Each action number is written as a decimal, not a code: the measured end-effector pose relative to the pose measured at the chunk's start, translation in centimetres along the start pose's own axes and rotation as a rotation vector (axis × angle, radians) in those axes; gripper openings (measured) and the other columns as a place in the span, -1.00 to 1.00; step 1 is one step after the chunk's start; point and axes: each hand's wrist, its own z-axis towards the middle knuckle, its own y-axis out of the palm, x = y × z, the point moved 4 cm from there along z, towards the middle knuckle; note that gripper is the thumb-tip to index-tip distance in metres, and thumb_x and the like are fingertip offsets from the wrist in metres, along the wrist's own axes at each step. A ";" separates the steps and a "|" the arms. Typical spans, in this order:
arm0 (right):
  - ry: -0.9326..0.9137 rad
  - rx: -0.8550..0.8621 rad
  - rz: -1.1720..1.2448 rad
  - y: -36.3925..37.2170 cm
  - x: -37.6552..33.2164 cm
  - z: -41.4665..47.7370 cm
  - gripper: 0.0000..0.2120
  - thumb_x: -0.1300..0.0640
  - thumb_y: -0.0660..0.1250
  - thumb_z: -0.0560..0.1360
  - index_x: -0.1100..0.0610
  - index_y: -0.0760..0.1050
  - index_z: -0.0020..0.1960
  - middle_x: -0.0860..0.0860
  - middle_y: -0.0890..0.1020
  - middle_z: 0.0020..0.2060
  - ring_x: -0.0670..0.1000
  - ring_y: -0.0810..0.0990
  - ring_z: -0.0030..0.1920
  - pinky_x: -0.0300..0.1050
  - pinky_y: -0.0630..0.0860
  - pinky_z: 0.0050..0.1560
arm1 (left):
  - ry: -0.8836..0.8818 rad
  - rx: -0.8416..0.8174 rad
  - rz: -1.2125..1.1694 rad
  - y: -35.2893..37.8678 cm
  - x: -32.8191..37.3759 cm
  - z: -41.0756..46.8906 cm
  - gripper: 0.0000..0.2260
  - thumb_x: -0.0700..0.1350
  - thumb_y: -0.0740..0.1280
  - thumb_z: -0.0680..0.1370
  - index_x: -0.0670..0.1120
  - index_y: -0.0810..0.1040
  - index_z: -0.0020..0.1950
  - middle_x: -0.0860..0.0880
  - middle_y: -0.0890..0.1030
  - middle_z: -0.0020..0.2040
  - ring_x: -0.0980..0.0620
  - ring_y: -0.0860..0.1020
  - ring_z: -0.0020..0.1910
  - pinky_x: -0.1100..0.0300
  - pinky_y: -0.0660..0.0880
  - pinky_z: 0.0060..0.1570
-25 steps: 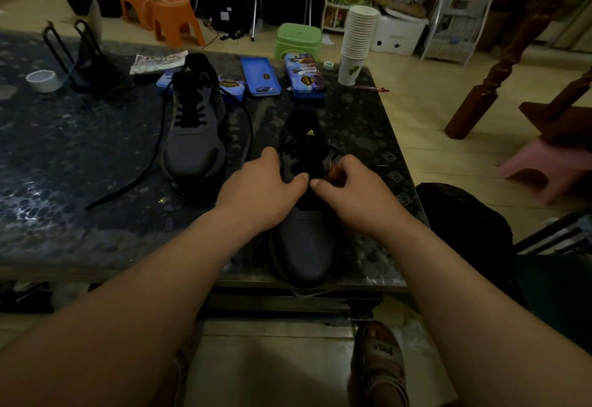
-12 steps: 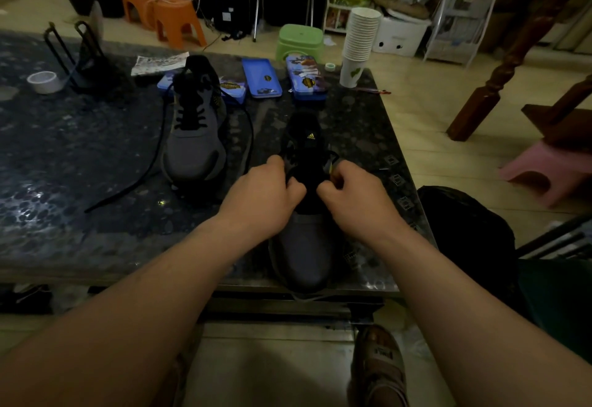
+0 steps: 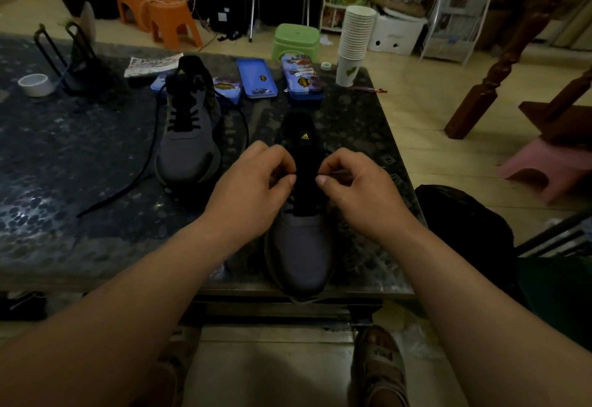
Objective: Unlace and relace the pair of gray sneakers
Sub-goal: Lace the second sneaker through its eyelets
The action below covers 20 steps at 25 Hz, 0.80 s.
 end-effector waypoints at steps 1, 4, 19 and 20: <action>0.011 0.003 0.021 -0.1 0.0 0.1 -0.88 0.12 0.44 0.53 -0.10 0.58 -0.06 -0.06 0.60 -0.03 -0.16 0.62 -0.06 -0.14 0.57 0.01 | 0.010 -0.020 -0.017 0.0 0.1 0.0 -0.90 -0.07 0.42 0.58 0.10 0.53 0.00 0.11 0.44 -0.07 0.13 0.51 -0.13 -0.04 0.55 -0.08; 0.117 -0.002 0.165 -0.5 0.2 0.5 -0.87 0.23 0.36 0.56 0.03 0.63 -0.03 -0.05 0.63 -0.19 -0.23 0.58 -0.26 -0.33 0.48 -0.22 | 0.004 -0.062 -0.039 0.1 0.1 0.2 -0.89 -0.05 0.47 0.54 0.10 0.55 -0.05 0.12 0.44 -0.07 0.16 0.50 -0.12 0.02 0.54 -0.06; -0.018 0.078 0.004 -0.1 -0.4 2.7 -0.92 0.05 0.46 0.57 0.01 0.60 -0.08 -0.10 0.63 -0.16 -0.18 0.57 -0.16 -0.33 0.43 -0.15 | -0.206 0.054 -0.027 0.2 0.0 1.5 -0.83 0.07 0.42 0.59 0.04 0.49 -0.02 0.09 0.56 -0.17 0.11 0.54 -0.18 -0.03 0.57 -0.13; -0.017 0.057 0.000 -0.2 -0.5 2.8 -0.91 0.07 0.44 0.58 0.04 0.60 -0.08 -0.10 0.61 -0.18 -0.21 0.55 -0.20 -0.38 0.39 -0.19 | -0.193 0.065 -0.004 0.2 0.1 1.7 -0.84 0.07 0.42 0.59 0.05 0.49 -0.04 0.09 0.55 -0.17 0.10 0.53 -0.18 -0.04 0.57 -0.13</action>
